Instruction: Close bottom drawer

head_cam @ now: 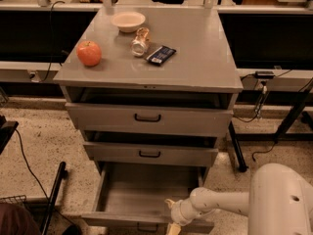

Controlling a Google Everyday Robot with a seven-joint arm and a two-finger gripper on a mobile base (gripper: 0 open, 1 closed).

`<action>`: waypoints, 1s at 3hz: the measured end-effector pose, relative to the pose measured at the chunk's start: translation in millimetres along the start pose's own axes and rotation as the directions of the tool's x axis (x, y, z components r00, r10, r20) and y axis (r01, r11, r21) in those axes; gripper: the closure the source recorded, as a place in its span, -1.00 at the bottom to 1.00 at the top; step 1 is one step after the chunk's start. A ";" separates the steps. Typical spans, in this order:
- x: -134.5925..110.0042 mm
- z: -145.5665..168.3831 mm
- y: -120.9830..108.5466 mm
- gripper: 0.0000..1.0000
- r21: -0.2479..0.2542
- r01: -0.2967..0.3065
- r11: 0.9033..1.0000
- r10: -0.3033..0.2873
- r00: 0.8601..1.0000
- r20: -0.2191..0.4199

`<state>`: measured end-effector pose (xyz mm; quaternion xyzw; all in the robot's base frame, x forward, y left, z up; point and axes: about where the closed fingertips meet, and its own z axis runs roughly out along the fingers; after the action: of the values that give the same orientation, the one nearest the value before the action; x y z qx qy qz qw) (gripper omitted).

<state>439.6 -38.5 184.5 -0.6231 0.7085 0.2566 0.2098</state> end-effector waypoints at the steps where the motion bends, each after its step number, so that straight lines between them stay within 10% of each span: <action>1: 9.9 9.1 -13.2 -0.62 0.022 -0.015 1.000 0.015 1.000 -0.006; 3: -2.0 6.3 -56.1 0.16 0.072 0.020 0.997 -0.019 1.000 -0.019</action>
Offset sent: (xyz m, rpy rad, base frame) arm 0.0620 -0.0064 -0.0082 -0.0249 -0.0823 -0.0475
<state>495.2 -38.1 175.1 -0.6242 0.7131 0.2232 0.2282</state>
